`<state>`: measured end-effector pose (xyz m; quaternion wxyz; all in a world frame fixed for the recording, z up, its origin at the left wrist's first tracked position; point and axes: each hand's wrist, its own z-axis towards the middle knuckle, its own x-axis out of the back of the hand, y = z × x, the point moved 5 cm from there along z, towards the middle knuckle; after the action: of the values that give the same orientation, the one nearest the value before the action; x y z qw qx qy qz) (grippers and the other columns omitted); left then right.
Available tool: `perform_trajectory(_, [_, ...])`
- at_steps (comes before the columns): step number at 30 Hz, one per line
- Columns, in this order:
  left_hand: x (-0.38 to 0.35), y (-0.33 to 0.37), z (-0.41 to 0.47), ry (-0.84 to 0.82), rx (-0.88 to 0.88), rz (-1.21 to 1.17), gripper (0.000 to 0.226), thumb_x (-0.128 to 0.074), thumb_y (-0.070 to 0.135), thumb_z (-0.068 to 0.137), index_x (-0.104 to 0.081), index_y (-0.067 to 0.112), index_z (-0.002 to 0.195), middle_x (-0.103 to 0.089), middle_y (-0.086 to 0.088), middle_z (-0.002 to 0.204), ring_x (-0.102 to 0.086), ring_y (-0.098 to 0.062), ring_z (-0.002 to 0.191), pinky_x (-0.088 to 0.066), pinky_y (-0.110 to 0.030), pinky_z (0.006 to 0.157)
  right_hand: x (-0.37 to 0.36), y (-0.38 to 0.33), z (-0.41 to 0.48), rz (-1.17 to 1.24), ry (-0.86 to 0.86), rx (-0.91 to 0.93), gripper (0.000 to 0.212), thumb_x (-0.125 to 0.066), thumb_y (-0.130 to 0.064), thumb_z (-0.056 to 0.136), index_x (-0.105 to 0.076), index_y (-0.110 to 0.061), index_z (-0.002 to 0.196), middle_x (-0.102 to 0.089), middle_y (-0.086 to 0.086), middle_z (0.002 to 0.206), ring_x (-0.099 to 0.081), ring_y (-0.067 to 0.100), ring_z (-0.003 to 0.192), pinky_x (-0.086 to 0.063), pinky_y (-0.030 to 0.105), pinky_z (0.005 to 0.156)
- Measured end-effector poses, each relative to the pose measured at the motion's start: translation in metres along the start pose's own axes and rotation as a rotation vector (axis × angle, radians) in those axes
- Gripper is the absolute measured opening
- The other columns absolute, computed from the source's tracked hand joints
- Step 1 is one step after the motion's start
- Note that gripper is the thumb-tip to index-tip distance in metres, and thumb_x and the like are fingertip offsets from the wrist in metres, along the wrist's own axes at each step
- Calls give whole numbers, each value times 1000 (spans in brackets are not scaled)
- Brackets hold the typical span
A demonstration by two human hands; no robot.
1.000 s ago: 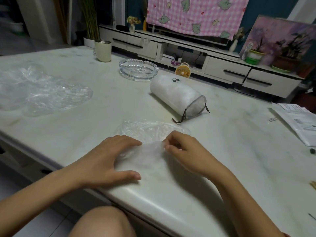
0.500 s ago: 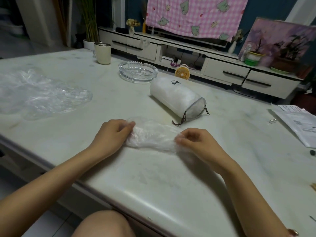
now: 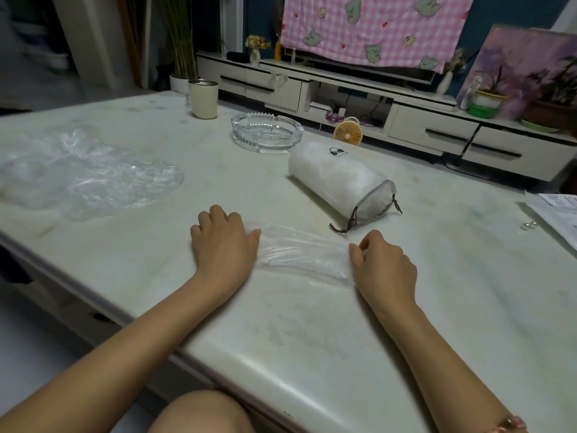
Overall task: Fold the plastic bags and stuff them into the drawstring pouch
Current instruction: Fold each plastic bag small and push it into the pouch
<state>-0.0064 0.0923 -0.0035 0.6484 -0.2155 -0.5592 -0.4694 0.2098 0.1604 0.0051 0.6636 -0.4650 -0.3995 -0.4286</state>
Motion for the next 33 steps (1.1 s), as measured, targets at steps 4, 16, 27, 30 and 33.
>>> perform_trajectory(4, [3,-6,2,31,-17,-484,37,-57,34,90,-40,14,65,-43,2,74,-47,-26,82,-30,-29,66,4,18,5,-68,36,-46,27,-38,-30,99,-50,-7,106,-59,11,104,-55,31,96,-32,32,66])
perform_trajectory(16, [43,24,-15,-636,-242,-1168,35,-75,20,75,-44,16,59,-48,11,49,-44,-4,46,-35,-15,45,16,-47,-34,1055,-703,242,73,-80,-45,66,-48,-29,129,-57,-11,125,-52,0,116,-41,24,100])
perform_trajectory(27, [20,36,1,-505,141,-1390,37,-61,45,82,-59,12,100,-69,-12,92,-66,-17,72,-54,-26,62,6,-18,-20,1111,-490,-12,36,-73,-25,82,-59,8,87,-62,6,68,-55,17,63,-44,28,61])
perform_trajectory(30, [-2,62,-35,-765,116,-1404,47,-58,36,87,-60,-4,112,-67,-22,103,-64,-29,83,-55,-32,68,4,-15,-18,1268,-461,-89,33,-70,-21,83,-62,8,97,-65,20,86,-60,26,74,-48,37,72])
perform_trajectory(33, [-8,61,-35,-519,104,-1330,32,-60,17,90,-57,-12,105,-63,-30,95,-56,-28,74,-49,-32,60,6,-14,-17,1303,-524,-66,8,-62,-9,87,-67,-3,90,-70,15,85,-66,24,75,-54,32,69])
